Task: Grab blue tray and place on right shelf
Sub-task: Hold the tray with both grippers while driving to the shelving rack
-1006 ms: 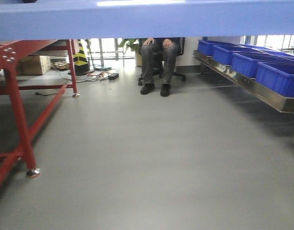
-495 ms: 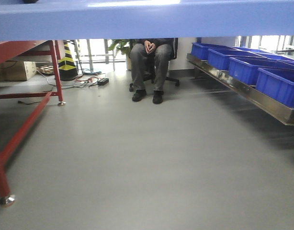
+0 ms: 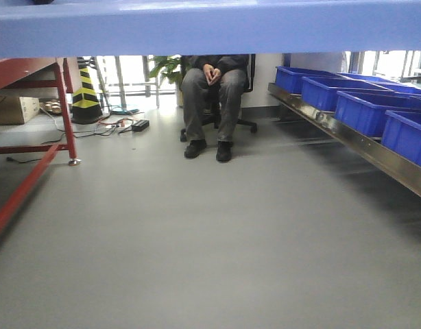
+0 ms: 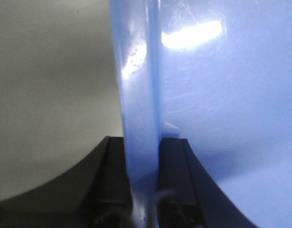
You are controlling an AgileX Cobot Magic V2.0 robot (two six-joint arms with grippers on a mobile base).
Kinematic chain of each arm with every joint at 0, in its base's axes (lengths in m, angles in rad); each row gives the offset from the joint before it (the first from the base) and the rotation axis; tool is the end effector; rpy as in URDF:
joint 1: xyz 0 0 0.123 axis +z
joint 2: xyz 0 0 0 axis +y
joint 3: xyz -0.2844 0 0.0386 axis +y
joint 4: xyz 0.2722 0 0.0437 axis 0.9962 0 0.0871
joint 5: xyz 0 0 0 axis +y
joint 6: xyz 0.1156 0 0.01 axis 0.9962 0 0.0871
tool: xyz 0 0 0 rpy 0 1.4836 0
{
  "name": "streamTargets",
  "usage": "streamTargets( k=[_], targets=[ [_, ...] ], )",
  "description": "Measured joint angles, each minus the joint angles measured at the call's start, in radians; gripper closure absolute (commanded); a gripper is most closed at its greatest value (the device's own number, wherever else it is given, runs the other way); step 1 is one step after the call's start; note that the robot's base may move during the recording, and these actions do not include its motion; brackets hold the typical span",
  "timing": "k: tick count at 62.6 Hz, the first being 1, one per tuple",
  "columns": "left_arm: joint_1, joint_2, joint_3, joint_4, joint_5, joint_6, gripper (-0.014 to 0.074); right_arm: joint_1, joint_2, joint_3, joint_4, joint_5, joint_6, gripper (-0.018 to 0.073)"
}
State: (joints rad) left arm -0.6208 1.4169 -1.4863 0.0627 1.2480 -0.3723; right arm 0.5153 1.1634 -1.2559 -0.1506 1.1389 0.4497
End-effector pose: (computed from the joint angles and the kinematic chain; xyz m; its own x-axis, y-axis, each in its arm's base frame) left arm 0.2614 -0.1785 0.3696 -0.8699 0.1985 -0.4516 0.2750 0.9551 -0.1099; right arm 0.2306 0.1124 0.3742 -0.8160 -0.0332 -0.5771 -0.1212 0.9860 0.1146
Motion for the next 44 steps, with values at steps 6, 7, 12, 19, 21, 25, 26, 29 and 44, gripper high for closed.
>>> streamTargets(
  k=[6, 7, 12, 19, 21, 25, 26, 29, 44],
  targets=[
    [0.000, 0.000, 0.000, -0.004, 0.000, 0.000, 0.0645, 0.000, 0.000, 0.000, 0.000, 0.000, 0.000, 0.0503],
    [0.000, 0.000, 0.000, -0.002, 0.000, 0.000, 0.0645, 0.000, 0.000, 0.000, 0.000, 0.000, 0.000, 0.0503],
    [0.000, 0.000, 0.000, -0.009, 0.000, 0.000, 0.0645, 0.000, 0.000, 0.000, 0.000, 0.000, 0.000, 0.0503],
    [0.000, 0.000, 0.000, -0.011, 0.002, 0.000, 0.0645, 0.000, 0.000, 0.000, -0.001, 0.002, 0.000, 0.0503],
    [0.000, 0.000, 0.000, -0.011, 0.002, 0.000, 0.0645, 0.000, 0.000, 0.000, -0.001, 0.002, -0.003, 0.0503],
    [0.000, 0.000, 0.000, -0.011, 0.002, 0.000, 0.0645, 0.000, 0.000, 0.000, -0.001, 0.002, -0.003, 0.0503],
    [0.000, 0.000, 0.000, -0.011, 0.002, 0.000, 0.0645, 0.000, 0.000, 0.000, -0.001, 0.002, -0.003, 0.0503],
    [0.000, 0.000, 0.000, -0.011, 0.004, 0.000, 0.0645, 0.000, 0.000, 0.000, -0.001, 0.002, -0.003, 0.0503],
    [0.000, 0.000, 0.000, -0.014, 0.004, 0.000, 0.0645, 0.000, 0.000, 0.000, -0.002, 0.002, -0.003, 0.0503]
  ],
)
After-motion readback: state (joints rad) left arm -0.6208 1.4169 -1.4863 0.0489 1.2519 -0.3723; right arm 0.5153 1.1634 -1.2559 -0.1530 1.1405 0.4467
